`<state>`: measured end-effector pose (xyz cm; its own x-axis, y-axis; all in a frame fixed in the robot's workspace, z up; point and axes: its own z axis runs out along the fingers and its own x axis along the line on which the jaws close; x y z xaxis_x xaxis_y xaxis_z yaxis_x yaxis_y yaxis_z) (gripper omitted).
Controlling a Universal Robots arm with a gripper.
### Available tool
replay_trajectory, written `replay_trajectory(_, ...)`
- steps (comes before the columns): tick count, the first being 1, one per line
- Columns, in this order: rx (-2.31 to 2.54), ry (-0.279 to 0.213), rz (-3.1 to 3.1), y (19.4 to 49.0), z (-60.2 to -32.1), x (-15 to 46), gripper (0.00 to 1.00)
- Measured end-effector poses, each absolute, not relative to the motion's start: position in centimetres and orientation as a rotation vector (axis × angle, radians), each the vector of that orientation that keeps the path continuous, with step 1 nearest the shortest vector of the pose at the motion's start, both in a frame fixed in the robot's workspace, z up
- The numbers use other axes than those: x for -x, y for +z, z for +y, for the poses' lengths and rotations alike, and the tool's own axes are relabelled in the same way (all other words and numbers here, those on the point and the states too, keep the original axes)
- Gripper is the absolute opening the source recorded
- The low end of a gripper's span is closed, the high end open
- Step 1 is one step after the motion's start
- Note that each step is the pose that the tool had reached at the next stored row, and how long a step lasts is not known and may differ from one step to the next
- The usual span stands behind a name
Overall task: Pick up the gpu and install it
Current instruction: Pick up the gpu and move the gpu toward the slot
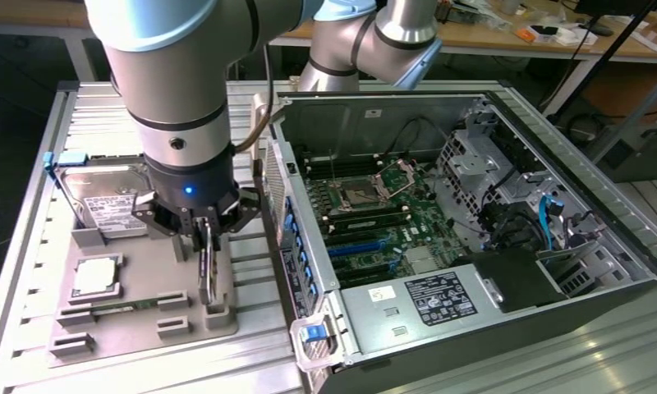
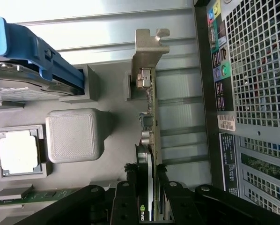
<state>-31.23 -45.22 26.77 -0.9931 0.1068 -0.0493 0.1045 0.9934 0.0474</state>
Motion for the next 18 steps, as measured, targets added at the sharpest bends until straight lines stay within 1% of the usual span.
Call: replay_trajectory(18, -0.164, 0.069, 3.085, 28.1, -45.2, 31.2, 0.27)
